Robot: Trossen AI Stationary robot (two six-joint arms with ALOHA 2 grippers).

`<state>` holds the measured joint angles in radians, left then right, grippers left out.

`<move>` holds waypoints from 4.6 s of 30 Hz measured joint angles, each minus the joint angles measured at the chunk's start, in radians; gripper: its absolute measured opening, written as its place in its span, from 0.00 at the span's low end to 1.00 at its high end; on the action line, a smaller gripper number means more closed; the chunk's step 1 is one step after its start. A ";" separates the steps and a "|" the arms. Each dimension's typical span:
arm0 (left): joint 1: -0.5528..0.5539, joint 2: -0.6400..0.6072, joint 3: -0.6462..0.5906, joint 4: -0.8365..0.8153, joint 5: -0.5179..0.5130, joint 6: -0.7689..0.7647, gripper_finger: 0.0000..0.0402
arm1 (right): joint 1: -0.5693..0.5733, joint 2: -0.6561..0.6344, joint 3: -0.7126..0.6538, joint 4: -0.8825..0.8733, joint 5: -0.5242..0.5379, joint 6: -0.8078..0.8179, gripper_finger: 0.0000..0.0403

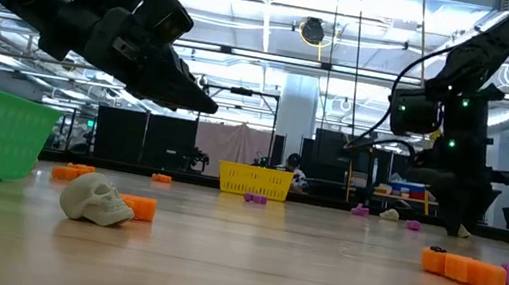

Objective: Sort Halloween decoration
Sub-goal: Put the gray skull toy into the yellow bin, then put the orange skeleton toy into the blue bin

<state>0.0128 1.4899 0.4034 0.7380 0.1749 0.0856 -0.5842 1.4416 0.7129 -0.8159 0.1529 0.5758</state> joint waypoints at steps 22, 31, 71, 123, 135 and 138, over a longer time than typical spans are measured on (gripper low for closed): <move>-0.002 0.000 0.000 -0.007 0.000 0.000 0.02 | -0.003 0.034 0.002 0.038 -0.031 -0.127 0.15; -0.002 0.000 0.000 -0.006 0.000 0.000 0.02 | 0.042 -0.057 0.030 0.032 -0.058 -0.150 0.15; -0.002 0.000 0.000 0.013 0.000 0.000 0.02 | -0.009 0.616 0.976 0.277 -0.106 -0.468 0.15; -0.001 0.000 0.001 -0.004 -0.028 -0.020 0.02 | 0.233 0.492 0.638 0.906 -0.074 -0.600 0.00; -0.008 0.000 0.018 -0.059 -0.052 -0.073 0.02 | 0.335 0.118 0.158 1.001 -0.071 -0.508 0.00; -0.008 0.000 0.045 -0.131 -0.053 -0.073 0.02 | 0.383 0.013 0.083 0.974 -0.043 -0.486 0.00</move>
<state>0.0044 1.4902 0.4488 0.6070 0.1223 0.0127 -0.2011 1.4542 0.7962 0.1579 0.1103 0.0895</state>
